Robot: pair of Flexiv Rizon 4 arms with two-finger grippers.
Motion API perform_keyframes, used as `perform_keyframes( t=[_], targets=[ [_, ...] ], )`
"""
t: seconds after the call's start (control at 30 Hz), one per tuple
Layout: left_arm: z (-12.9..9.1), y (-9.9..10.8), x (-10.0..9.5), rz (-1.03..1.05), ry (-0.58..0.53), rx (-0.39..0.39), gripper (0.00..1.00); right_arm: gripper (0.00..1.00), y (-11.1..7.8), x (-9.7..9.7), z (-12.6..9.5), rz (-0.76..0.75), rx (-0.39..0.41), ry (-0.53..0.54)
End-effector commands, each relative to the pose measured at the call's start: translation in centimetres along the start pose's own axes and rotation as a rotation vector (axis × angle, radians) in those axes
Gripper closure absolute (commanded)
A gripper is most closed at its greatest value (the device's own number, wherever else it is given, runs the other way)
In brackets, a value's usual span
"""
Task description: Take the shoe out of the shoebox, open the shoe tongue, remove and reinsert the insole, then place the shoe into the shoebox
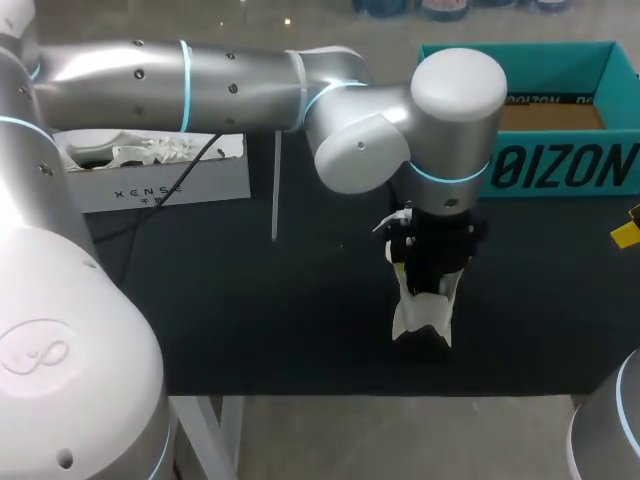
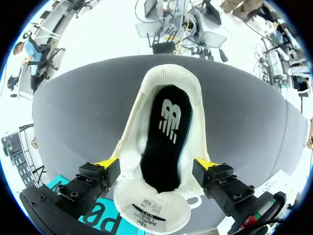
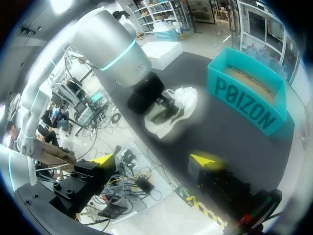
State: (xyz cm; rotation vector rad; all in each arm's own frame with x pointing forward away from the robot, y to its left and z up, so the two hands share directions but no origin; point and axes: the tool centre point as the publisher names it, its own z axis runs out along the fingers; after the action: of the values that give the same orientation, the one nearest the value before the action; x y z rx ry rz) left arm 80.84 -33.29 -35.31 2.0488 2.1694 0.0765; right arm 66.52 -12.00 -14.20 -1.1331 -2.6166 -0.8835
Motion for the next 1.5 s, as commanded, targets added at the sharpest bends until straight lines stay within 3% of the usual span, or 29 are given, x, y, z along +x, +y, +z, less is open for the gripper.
perform_keyframes(
  t=[0.03,0.4,0.8,0.9,0.93,0.97,1.23,1.5],
  targets=[
    [-1.0,-0.2,0.3,-0.002,0.004,-0.017,0.0,0.0,0.1,-0.1,0.1,0.001,0.003,0.001],
    [-3.4,0.1,1.0,-0.007,0.012,-0.041,0.0,0.0,0.1,-0.1,0.1,0.001,0.003,0.001],
    [-9.5,3.0,2.6,-0.035,-0.014,-0.127,0.0,0.0,0.1,-0.1,0.1,0.001,0.003,0.001],
    [-10.1,4.1,2.6,-0.037,-0.008,-0.16,0.0,0.0,0.1,-0.1,0.1,0.001,0.003,0.001],
    [-10.1,4.4,2.6,-0.035,-0.008,-0.166,0.59,0.0,0.1,-0.1,0.1,0.001,0.003,0.001],
    [-10.0,4.7,2.5,-0.015,-0.022,-0.16,1.0,0.0,0.1,-0.1,0.1,0.001,0.003,0.001],
    [-8.5,6.5,1.8,-0.02,-0.002,-0.146,1.0,0.0,0.1,-0.1,0.1,0.001,0.003,0.001],
    [-5.1,5.2,1.7,-0.043,0.004,-0.092,1.0,0.0,0.1,-0.1,0.1,0.001,0.003,0.001]
  ],
)
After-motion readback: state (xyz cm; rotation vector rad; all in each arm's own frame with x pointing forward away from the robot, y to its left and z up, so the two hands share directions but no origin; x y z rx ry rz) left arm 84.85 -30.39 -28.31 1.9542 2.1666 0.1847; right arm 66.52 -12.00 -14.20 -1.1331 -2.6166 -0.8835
